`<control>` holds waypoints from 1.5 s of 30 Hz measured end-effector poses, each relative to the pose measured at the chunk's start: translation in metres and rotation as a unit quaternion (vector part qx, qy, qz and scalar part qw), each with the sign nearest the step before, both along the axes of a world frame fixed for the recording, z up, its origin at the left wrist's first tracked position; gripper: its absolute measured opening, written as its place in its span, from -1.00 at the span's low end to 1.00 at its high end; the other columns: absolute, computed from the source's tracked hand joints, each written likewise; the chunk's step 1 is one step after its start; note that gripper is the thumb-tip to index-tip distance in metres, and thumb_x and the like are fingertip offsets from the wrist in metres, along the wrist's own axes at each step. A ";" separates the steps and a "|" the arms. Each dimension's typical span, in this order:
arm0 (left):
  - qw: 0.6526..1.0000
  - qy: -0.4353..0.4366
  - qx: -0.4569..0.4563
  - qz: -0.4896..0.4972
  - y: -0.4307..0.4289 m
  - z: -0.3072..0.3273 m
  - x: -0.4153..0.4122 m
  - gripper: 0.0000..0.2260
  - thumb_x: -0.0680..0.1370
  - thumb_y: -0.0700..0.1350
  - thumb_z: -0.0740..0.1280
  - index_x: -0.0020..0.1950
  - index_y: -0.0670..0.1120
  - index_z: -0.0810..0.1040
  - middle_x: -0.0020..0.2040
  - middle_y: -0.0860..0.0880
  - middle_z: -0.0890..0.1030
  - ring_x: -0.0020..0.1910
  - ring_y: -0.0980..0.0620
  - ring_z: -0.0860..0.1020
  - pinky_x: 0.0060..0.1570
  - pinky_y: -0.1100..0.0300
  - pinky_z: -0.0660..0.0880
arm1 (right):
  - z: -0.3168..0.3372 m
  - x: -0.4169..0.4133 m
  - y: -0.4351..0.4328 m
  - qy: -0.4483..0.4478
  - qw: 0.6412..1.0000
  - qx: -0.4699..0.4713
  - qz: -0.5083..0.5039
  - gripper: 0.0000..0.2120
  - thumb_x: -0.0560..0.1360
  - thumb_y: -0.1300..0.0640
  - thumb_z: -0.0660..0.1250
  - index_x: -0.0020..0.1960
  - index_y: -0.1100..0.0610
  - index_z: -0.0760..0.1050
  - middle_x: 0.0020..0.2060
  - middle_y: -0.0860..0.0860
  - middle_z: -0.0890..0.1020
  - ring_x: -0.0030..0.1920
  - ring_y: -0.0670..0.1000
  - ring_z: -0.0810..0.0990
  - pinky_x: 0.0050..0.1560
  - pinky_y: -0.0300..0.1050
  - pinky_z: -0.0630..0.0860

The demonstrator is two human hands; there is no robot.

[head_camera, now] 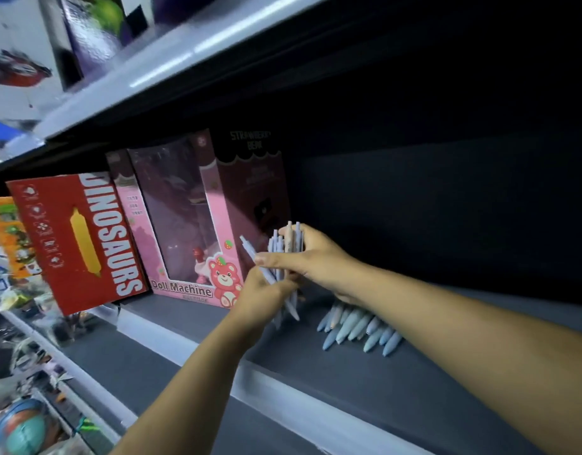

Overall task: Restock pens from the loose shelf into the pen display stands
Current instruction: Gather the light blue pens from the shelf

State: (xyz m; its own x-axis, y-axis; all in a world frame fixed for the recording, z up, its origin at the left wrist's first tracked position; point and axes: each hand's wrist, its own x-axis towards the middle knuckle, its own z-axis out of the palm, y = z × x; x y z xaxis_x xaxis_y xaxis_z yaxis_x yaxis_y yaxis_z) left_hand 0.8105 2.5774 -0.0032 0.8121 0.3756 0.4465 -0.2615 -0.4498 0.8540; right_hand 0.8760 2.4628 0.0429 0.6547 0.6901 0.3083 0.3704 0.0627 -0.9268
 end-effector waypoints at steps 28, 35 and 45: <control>0.987 0.076 -0.121 -0.068 0.001 -0.021 0.006 -0.60 0.24 -0.14 0.57 -0.16 -0.41 0.54 -0.26 -0.36 0.57 -0.22 -0.19 0.49 -0.12 -0.09 0.37 | -0.008 -0.006 0.024 0.057 0.991 0.117 0.012 -0.74 0.44 0.32 0.50 0.08 0.22 0.55 -0.28 0.11 0.65 -0.28 0.09 0.64 -0.09 0.08 0.66; 0.991 0.069 -0.090 -0.070 -0.002 -0.019 0.006 -0.59 0.19 -0.23 0.50 -0.17 -0.51 0.49 -0.28 -0.54 0.52 -0.31 -0.44 0.52 -0.16 -0.24 0.45 | -0.018 -0.009 0.029 0.069 0.992 0.106 0.013 -0.65 0.40 0.30 0.55 0.13 0.22 0.53 -0.25 0.03 0.68 -0.23 -0.01 0.67 -0.14 -0.17 0.65; 0.992 0.094 -0.072 -0.055 -0.003 -0.018 0.003 -0.63 0.17 -0.12 0.44 -0.30 -0.44 0.49 -0.32 -0.52 0.49 -0.40 -0.14 0.47 -0.38 0.23 0.42 | -0.022 -0.006 0.032 0.056 0.991 0.106 -0.060 -0.87 0.46 0.26 0.45 -0.15 0.26 0.50 -0.38 0.04 0.56 -0.28 0.01 0.60 -0.18 -0.07 0.59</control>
State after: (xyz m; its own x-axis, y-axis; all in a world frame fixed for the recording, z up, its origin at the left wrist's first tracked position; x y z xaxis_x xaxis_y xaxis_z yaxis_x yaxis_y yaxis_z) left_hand 0.8135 2.5739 -0.0212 0.9153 0.3289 0.2325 -0.1330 -0.2982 0.9452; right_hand 0.8699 2.4953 0.0212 0.7664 0.5334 0.3578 0.2815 0.2217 -0.9336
